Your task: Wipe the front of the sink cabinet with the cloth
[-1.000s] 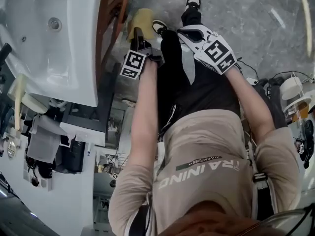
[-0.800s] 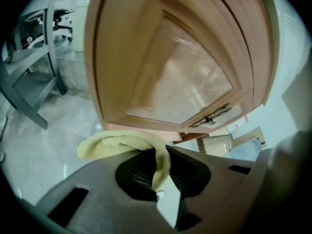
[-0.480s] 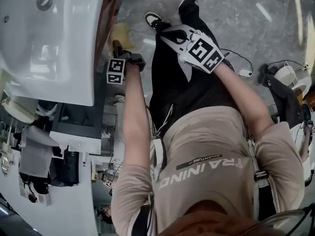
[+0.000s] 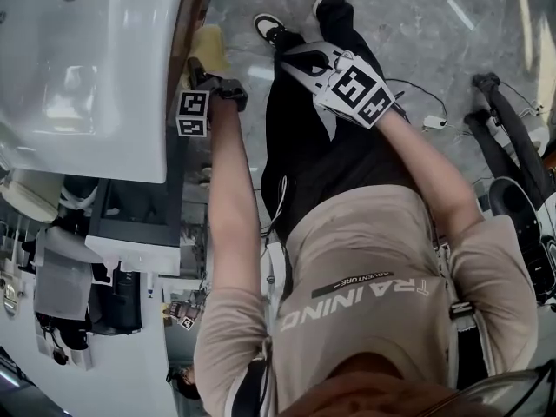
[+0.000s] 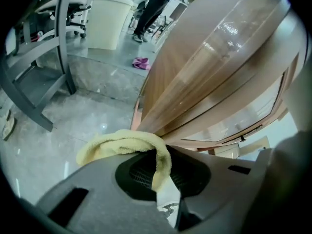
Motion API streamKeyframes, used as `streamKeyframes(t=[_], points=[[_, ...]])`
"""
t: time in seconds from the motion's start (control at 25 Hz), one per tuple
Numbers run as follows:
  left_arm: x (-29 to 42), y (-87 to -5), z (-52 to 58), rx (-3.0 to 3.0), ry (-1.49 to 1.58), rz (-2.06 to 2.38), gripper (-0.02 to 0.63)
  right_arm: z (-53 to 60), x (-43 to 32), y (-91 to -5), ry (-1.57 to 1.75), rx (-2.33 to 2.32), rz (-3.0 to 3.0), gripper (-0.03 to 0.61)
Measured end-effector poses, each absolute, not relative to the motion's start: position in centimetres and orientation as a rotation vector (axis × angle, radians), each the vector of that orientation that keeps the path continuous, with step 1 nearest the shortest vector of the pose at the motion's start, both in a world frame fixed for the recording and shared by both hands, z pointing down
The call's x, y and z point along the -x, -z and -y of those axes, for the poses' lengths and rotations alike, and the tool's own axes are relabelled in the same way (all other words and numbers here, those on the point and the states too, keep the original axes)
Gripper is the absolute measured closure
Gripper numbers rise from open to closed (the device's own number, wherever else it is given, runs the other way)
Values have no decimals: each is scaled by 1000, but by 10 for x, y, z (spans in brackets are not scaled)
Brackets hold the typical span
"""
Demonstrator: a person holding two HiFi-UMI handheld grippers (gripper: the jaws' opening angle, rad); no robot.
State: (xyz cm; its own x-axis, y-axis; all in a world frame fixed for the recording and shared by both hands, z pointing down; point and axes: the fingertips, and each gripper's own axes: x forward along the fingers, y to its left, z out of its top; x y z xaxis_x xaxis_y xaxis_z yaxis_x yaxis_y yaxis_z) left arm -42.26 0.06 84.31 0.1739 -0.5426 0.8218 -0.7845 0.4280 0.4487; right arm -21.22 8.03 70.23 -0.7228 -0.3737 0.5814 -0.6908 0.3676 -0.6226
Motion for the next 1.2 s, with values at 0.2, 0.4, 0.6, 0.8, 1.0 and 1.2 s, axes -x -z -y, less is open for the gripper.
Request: streamKeyframes(t=[0.2, 0.4, 0.6, 0.8, 1.0, 1.2], points=[[426, -846, -4, -1239, -268, 1488, 569, -82, 211, -701, -1304, -966, 2286, 566], [416, -847, 1, -1278, -310, 1464, 569, -86, 200, -706, -1312, -984, 2271, 567], [410, -845, 7, -1238, -257, 1500, 569, -90, 187, -708, -1320, -994, 2266, 567], [390, -839, 21, -1250, -226, 1505, 569, -91, 173, -709, -1328, -999, 2269, 566], [360, -839, 43, -1269, -201, 1500, 569, -74, 146, -707, -1343, -1018, 2287, 566], [326, -839, 63, -1335, -231, 1473, 569, -66, 116, -712, -1351, -1025, 2282, 566]])
